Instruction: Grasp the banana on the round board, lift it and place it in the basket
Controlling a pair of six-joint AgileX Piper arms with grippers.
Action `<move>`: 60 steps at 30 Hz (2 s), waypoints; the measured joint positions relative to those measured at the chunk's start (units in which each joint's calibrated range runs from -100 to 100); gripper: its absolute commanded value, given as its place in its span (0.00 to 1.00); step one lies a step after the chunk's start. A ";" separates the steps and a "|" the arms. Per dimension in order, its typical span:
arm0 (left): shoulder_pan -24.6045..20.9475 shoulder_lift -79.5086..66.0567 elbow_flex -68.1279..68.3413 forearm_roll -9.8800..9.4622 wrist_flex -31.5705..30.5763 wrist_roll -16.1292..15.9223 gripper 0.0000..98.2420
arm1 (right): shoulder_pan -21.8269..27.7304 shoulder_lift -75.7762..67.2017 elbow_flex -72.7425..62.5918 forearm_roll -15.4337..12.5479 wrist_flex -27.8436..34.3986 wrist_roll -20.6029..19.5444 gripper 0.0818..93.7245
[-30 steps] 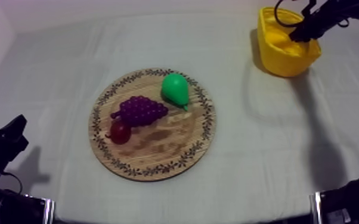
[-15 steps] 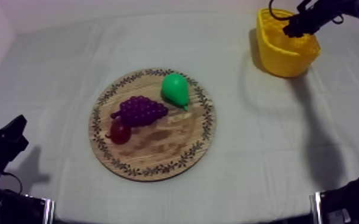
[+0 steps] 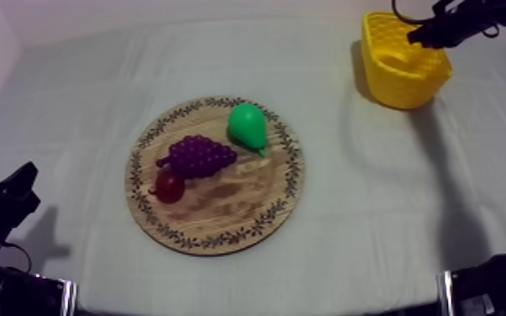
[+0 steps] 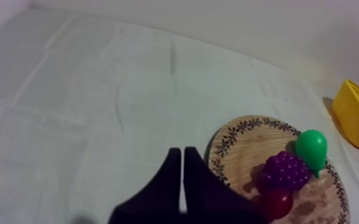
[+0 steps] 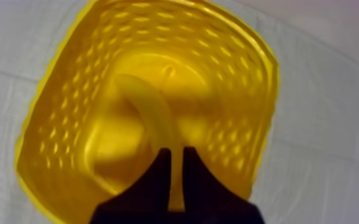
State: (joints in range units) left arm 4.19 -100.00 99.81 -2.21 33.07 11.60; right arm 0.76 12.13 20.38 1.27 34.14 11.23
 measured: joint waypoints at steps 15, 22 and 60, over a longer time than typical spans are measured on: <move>0.00 0.00 0.00 0.00 0.00 0.00 0.00 | 1.46 -30.54 27.23 -6.37 -2.47 1.81 0.01; 0.00 0.00 0.00 0.00 0.00 0.00 0.00 | 0.90 -48.43 44.43 -6.88 -4.12 1.42 0.01; 0.00 0.00 0.00 0.00 0.00 0.00 0.00 | 4.98 -107.81 78.66 -2.59 7.53 -6.06 0.01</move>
State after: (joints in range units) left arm 4.19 -100.00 99.81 -2.21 33.07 11.60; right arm 5.74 -95.68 99.04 -1.32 41.67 5.17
